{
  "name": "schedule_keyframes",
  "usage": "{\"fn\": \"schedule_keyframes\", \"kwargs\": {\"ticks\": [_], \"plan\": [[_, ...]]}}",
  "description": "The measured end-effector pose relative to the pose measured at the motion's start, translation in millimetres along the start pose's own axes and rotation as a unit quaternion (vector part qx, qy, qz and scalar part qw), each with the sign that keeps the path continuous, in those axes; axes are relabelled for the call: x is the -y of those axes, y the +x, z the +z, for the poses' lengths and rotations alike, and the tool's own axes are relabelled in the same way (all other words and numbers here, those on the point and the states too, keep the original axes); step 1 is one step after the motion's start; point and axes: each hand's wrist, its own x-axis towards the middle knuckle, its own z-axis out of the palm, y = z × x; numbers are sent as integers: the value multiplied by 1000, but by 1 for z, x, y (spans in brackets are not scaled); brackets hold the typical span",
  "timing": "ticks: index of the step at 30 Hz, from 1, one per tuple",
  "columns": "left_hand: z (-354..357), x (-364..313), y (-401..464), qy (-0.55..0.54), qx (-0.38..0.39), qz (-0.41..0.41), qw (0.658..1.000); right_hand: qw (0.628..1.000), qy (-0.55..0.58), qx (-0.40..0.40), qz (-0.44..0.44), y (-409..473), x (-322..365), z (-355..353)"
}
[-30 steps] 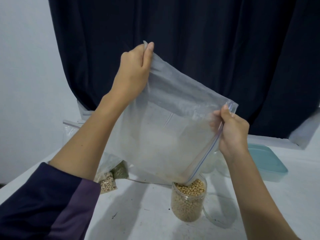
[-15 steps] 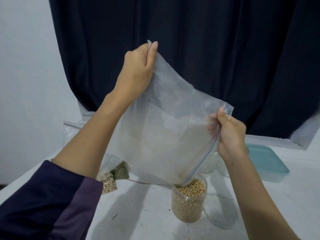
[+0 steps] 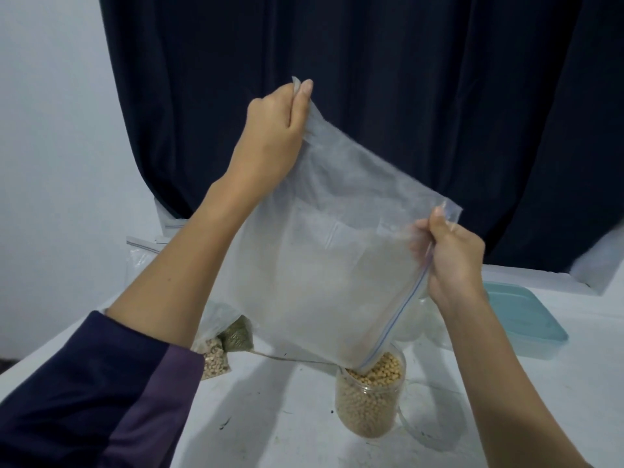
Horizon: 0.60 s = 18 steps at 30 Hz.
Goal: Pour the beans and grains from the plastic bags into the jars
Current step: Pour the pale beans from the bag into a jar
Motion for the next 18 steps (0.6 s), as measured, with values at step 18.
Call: {"fn": "schedule_keyframes", "kwargs": {"ticks": [18], "plan": [[-3,4,0,7,-5,-2,1000,1000,-6,13,-20,0,4,2]]}}
